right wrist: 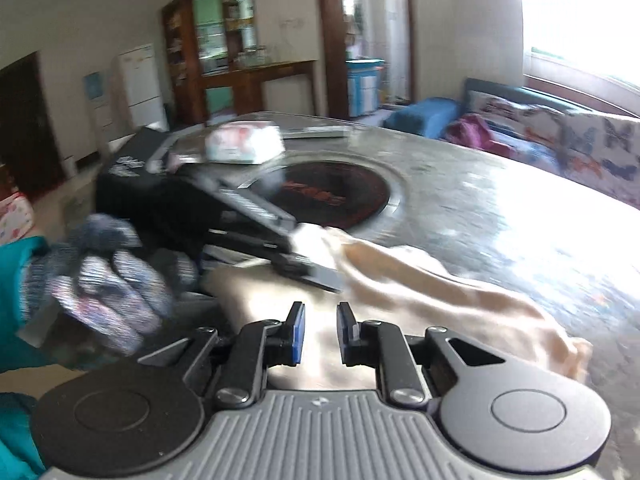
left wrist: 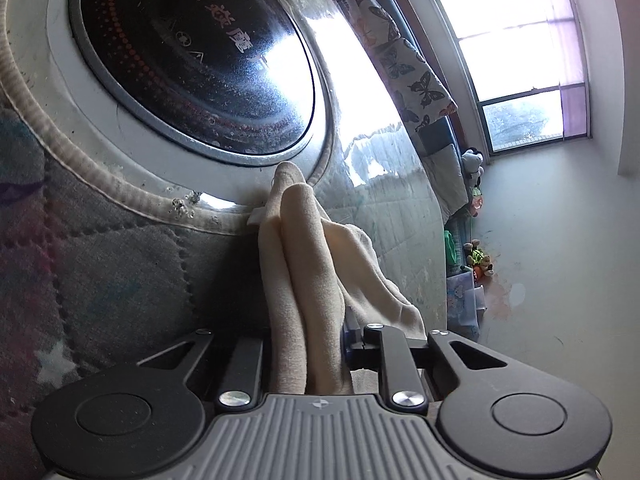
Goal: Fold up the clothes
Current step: 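Grasp the folded sweatshirt edge with the left gripper while the right gripper grasps beside it, then lift the bundle with both grippers and carry it across the table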
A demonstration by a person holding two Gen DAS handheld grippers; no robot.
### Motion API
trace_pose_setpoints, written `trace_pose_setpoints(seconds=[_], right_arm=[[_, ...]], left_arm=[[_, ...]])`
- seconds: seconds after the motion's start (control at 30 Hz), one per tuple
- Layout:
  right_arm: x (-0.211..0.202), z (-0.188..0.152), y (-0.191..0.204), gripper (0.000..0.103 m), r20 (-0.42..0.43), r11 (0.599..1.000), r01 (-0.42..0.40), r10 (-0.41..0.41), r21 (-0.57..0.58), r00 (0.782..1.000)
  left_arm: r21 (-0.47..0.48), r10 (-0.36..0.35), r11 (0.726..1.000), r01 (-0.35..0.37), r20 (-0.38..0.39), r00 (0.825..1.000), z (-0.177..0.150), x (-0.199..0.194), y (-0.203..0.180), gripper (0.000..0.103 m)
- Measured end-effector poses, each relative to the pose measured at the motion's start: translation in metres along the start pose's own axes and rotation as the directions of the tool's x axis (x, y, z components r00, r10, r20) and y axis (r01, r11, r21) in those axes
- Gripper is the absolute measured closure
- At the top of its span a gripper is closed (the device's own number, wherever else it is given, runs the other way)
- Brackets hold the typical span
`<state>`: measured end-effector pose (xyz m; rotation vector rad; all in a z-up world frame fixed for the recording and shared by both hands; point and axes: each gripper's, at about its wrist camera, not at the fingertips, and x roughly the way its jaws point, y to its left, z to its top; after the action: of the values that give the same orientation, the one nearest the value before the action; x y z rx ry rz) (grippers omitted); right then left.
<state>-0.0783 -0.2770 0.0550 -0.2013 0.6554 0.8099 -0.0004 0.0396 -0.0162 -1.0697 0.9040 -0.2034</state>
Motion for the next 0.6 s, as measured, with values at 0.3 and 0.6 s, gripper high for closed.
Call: trace_pose_setpoints(seconds=[0.3,0.6], right_arm=[[-0.008,-0.011,-0.047,0.078,-0.010,0.985,0.148,-0.148,0.083,0.989],[-0.004,-0.031,-0.082,0.078,-0.053,0.966,0.211,-0.205,0.149,0.977]], left_arm=[[0.015,0.019,1.000,-0.019,0.005,1.000,-0.004,0.006,-0.010,0.083],[0.035,0.045,0.998,-0.045,0.014,0.999,-0.008,0.010,-0.021,0.083]])
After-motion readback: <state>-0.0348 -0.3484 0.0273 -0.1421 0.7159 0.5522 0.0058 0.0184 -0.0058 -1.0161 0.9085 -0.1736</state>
